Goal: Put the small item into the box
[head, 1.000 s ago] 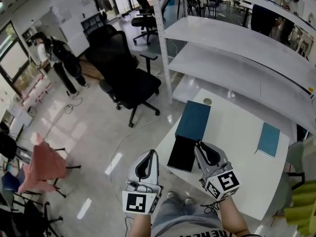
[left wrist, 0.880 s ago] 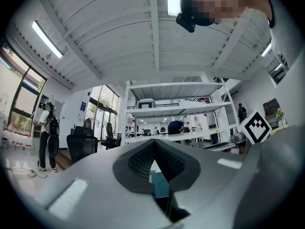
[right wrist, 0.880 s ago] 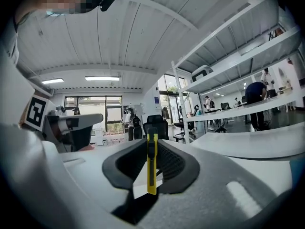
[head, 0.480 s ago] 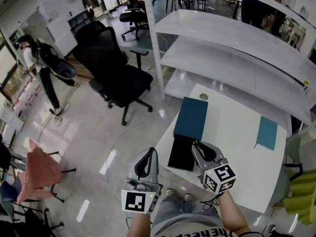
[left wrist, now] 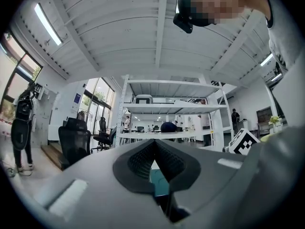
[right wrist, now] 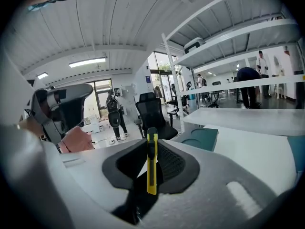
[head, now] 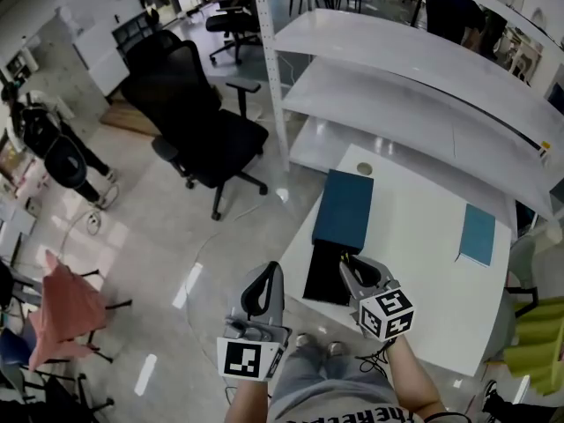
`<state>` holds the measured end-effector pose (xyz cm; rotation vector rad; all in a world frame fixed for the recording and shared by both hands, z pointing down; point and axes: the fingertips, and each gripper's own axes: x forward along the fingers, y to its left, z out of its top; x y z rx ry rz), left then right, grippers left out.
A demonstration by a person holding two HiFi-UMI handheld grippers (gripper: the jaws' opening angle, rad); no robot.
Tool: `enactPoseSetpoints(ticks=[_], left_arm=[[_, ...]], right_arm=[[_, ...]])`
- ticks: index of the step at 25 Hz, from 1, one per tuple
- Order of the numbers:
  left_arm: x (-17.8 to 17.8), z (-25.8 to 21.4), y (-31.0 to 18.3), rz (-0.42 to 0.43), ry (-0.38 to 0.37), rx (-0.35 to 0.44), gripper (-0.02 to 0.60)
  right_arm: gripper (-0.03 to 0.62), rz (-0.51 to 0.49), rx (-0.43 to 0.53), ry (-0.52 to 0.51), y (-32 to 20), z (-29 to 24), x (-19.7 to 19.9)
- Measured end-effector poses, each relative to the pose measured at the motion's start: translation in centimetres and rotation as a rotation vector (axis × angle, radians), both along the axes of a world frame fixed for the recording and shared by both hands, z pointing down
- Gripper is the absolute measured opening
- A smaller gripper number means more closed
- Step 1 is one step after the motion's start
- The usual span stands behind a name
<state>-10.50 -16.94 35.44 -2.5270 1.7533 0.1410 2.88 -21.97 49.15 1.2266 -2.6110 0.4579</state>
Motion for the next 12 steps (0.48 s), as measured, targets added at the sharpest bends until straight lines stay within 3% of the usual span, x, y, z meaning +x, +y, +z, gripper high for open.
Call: enactPoseSetpoints(ticks=[12], left_arm=[[-1.7,1.0,-0.7,-0.016,0.011,-0.021,0.017]], right_arm=[[0.069,-0.01,-0.142,0.105,-0.6,5.7,-0.9]])
